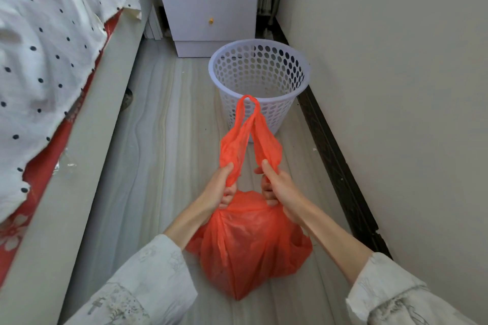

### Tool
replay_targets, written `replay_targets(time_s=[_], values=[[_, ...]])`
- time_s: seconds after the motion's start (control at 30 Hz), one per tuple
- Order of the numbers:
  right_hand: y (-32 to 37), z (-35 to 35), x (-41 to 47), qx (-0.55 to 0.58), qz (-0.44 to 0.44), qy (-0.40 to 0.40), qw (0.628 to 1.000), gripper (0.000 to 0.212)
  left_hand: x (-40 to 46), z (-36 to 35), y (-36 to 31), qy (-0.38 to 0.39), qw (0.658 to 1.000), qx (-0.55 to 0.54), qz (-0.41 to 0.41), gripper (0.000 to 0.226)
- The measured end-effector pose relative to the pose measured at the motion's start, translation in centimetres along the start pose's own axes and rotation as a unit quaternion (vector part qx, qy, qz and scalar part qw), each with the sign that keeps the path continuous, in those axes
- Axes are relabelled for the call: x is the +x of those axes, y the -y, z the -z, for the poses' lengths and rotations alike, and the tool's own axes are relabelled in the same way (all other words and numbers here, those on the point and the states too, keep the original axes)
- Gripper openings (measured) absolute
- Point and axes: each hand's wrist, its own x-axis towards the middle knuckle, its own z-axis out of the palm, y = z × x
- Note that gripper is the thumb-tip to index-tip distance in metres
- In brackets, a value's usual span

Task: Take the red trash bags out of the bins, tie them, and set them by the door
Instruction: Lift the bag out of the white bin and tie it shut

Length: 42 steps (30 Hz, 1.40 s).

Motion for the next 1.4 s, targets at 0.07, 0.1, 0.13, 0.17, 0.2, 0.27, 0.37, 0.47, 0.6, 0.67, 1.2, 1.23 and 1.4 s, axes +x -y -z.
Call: replay_targets(time_s=[0.07, 0.1, 0.13, 0.17, 0.2, 0.27, 0.37, 0.47, 0.6, 0.67, 1.2, 1.23, 1.4], values=[[0.2, 0.3, -0.1, 0.0, -0.023, 0.003, 1.0, 0.033, -0.1, -0.3, 0.1, -0.007, 0.999, 0.003, -0.045, 0.034], [0.3, 0.4, -0.1, 0.011, -0.037, 0.005, 0.999, 0.036, -0.3, -0.2, 0.0, -0.003, 0.998, -0.028, -0.063, 0.032], [0.5, 0.6, -0.1, 0.025, -0.05, 0.007, 0.998, 0.038, -0.4, 0.1, -0.1, 0.003, 0.995, -0.076, -0.07, 0.032], [0.6, 0.8, -0.1, 0.036, -0.058, 0.006, 0.998, 0.04, -0.4, 0.4, -0.3, 0.01, 0.99, -0.127, -0.068, 0.031], [0.6, 0.9, -0.1, 0.037, -0.061, 0.003, 0.997, 0.04, -0.5, 0.7, -0.5, 0.019, 0.984, -0.166, -0.064, 0.031], [0.6, 0.9, -0.3, 0.006, -0.057, -0.004, 0.998, 0.037, -0.4, 1.1, -0.6, 0.043, 0.98, -0.183, -0.059, 0.03], [0.5, 0.6, -0.5, -0.084, -0.047, 0.001, 0.995, 0.03, -0.7, 1.3, -0.5, 0.088, 0.988, -0.112, -0.058, 0.027], [0.7, 0.6, -0.7, -0.103, -0.035, 0.013, 0.994, 0.022, -0.9, 1.6, -0.5, 0.11, 0.99, -0.07, -0.061, 0.025], [1.0, 0.5, -0.9, -0.108, -0.031, 0.011, 0.994, 0.019, -0.9, 1.6, -0.7, 0.102, 0.993, -0.021, -0.046, 0.029], [1.2, 0.5, -1.0, -0.101, -0.04, 0.03, 0.994, 0.025, -0.8, 1.7, -0.8, 0.097, 0.995, -0.013, -0.036, 0.032], [1.0, 1.1, -0.1, 0.186, -0.062, 0.074, 0.978, 0.069, -0.4, 1.6, 0.3, 0.127, 0.981, 0.125, 0.072, 0.032], [1.0, 1.3, 0.0, 0.193, -0.069, 0.083, 0.975, 0.07, -0.3, 1.9, 0.4, 0.125, 0.985, 0.093, 0.078, 0.029], [0.9, 1.8, 0.3, 0.134, -0.075, 0.08, 0.985, 0.05, 0.1, 2.5, 0.0, 0.127, 0.974, -0.128, 0.136, 0.023]])
